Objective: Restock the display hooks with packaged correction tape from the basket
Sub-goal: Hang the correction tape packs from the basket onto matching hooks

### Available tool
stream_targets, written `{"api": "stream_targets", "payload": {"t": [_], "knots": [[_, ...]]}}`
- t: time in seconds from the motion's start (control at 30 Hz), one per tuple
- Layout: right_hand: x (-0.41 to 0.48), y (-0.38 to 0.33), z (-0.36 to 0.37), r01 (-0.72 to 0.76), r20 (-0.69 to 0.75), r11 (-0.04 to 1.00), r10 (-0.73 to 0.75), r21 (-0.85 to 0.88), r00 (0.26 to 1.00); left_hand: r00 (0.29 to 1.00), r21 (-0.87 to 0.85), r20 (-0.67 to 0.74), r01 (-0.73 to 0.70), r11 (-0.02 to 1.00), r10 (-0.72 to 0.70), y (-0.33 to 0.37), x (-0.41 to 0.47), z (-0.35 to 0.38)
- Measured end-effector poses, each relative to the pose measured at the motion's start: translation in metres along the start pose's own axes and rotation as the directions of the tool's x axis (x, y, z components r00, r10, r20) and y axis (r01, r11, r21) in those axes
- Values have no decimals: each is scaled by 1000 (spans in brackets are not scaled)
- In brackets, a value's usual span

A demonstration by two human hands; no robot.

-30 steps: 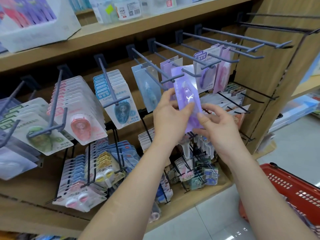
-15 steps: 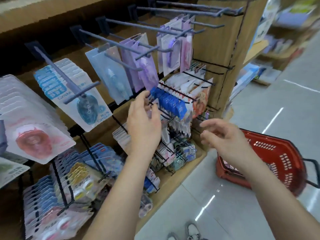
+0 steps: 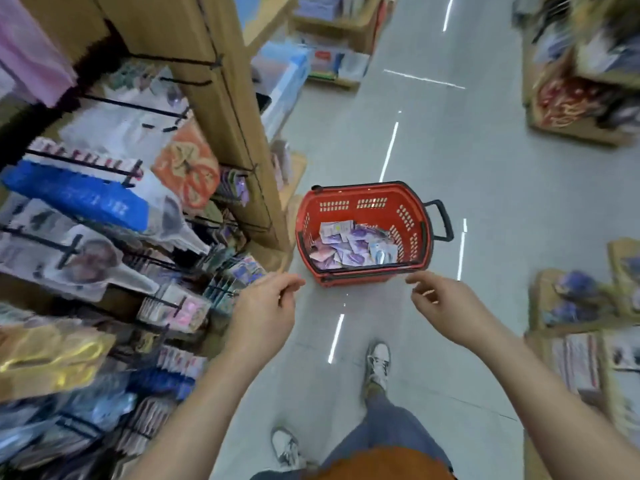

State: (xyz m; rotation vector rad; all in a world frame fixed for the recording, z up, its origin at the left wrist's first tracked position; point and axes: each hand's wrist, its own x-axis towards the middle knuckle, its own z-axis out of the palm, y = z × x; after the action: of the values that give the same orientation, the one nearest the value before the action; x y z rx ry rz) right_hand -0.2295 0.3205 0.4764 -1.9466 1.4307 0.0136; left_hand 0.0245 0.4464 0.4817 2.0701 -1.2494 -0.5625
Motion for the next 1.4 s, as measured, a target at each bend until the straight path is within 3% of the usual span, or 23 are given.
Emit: {"api": "stream_targets", "payload": {"t": [0.13,0.37,0.57,0.73,1.1,1.27,1.33,1.4], "knots": [[45,62,-26,-112,-58,982,122,154,991,995,55,85,41,998,-45,20,57,68],[158,139,-50,-211,-63,946,232,248,971,972,84,155,163,983,-174,27,159,181],[270,175,-26,-256,16,937,259,236,966,920,110,233,296,949,-314,-17,235,266],[371,211,22,-253,132,960,237,121,962,860,132,347,350,927,-374,-76,295,344],[585,332,206,-140,341,964,213,-227,916,786,332,530,153,931,-319,-231,405,565],[622,377,258,-60,336,906,216,-418,917,819,265,567,-80,961,-88,-249,433,644],[629,380,267,-47,314,919,181,-391,932,806,221,589,-102,970,-49,-247,450,672],[633,380,271,-68,319,950,169,-304,932,751,247,657,-128,961,-69,-245,466,697]]}}
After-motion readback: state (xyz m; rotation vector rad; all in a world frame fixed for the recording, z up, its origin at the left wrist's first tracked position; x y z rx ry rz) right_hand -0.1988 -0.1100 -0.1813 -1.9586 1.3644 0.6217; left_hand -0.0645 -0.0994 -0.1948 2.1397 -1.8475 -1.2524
